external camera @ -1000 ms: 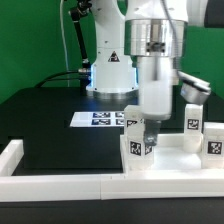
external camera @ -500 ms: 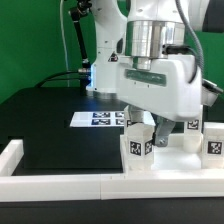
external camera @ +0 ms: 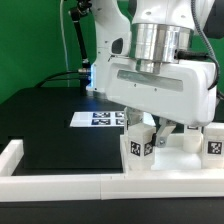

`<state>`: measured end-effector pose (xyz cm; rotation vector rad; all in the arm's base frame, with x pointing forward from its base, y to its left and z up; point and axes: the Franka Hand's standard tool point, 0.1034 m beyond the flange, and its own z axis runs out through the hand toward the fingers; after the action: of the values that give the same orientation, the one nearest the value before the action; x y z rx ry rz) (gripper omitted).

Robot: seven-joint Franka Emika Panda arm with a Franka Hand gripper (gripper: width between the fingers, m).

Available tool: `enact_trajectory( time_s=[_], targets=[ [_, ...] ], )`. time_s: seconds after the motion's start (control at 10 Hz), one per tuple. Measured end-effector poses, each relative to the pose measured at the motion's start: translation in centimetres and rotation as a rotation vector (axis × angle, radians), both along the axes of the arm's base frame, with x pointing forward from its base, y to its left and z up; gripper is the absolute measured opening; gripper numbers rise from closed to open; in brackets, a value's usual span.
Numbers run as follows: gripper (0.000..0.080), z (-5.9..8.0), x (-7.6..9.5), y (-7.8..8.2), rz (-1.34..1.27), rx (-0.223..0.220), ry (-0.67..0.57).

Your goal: Assemble square table

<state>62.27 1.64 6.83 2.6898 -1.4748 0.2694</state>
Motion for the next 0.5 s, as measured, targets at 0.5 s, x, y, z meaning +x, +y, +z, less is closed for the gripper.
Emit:
enact_trajectory(
  time_s=[0.5],
  targets=[
    [0.0288, -0.06, -0.12, 0.12, -0.401, 0.058, -0.047]
  ],
)
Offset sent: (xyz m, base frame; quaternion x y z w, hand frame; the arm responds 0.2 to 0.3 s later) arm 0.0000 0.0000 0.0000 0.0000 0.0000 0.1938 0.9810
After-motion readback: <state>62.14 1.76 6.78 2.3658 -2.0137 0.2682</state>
